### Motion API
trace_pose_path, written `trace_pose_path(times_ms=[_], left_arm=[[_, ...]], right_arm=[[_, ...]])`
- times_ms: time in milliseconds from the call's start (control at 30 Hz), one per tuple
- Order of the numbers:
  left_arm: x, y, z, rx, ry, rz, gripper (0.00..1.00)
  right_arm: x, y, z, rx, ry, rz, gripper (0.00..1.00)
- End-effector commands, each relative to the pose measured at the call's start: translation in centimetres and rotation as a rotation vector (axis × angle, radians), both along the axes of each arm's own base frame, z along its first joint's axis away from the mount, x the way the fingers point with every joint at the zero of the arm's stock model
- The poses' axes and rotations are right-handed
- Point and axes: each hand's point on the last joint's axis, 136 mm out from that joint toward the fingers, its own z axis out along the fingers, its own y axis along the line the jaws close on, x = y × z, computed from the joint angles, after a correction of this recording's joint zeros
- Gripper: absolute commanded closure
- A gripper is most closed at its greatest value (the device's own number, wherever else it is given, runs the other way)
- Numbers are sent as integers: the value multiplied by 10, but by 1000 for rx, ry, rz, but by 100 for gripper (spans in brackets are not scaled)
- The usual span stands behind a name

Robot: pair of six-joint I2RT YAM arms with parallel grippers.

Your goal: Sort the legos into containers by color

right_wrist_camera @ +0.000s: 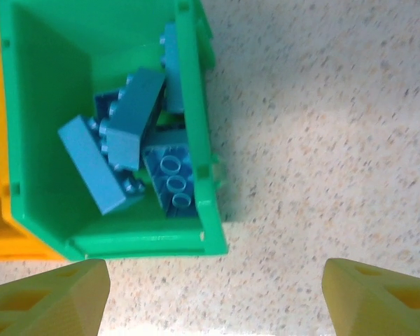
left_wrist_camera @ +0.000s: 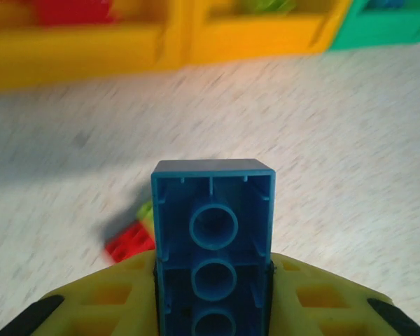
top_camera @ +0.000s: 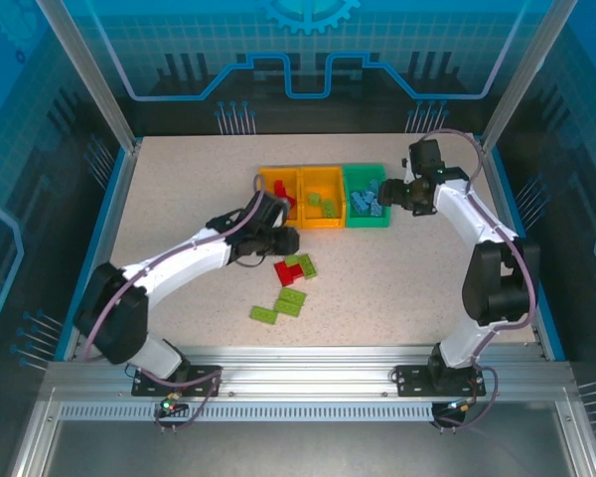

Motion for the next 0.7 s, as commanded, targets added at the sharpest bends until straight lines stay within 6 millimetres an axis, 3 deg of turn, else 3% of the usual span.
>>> trace_pose_path(times_ms=[0,167,333,467,667], left_arm=[[28,-45,18,-82,-43,-124,70],[81,-105,38,-186,-72,-216,70],[126,-152,41,-272,-84,-265,69],[154,-174,36,-296,-84,-264,69],[186,-181,26,-321,-110,-188,66]], right_arm=[[-15,9,3,60,-28,2,19],[-44,4,-10,77,-9,-38,19],[-62,7,-18,117,6,-39,18],[-68,5,-21,118,14,-37,18],[-70,8,-20,153,9,-26,18]])
